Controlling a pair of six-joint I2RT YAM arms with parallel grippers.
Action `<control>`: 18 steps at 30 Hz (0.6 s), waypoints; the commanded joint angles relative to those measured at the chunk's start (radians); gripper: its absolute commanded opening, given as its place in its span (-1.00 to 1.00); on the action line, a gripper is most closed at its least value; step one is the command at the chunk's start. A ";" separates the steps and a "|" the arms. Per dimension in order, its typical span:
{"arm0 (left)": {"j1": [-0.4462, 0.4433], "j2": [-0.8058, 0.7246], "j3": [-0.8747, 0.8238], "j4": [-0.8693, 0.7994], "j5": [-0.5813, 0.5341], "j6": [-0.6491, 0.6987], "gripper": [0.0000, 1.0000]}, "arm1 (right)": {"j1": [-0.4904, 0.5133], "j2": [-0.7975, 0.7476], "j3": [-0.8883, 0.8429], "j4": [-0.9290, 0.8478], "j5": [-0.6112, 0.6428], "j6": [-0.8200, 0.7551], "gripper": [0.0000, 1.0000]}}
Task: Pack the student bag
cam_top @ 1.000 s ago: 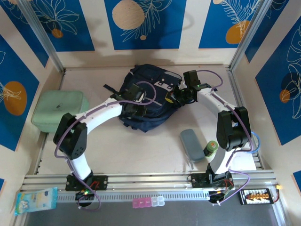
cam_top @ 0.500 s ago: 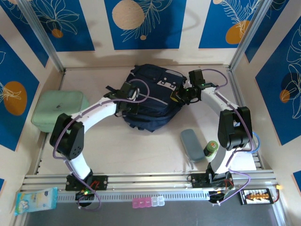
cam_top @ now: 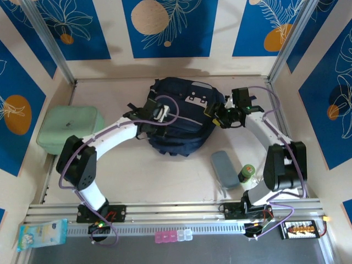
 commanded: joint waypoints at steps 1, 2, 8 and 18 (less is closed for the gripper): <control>-0.077 0.000 0.039 -0.014 0.072 -0.028 -1.00 | -0.001 -0.028 -0.065 -0.026 -0.054 0.083 0.28; -0.098 0.011 0.046 -0.005 0.072 -0.040 -1.00 | -0.001 -0.032 -0.077 -0.029 -0.063 0.101 0.28; -0.172 0.067 0.078 0.016 0.036 -0.111 -1.00 | -0.001 -0.060 -0.141 -0.048 -0.028 0.179 0.26; -0.184 0.079 0.101 -0.037 -0.029 -0.111 -1.00 | 0.001 -0.063 -0.131 -0.131 0.133 0.196 0.04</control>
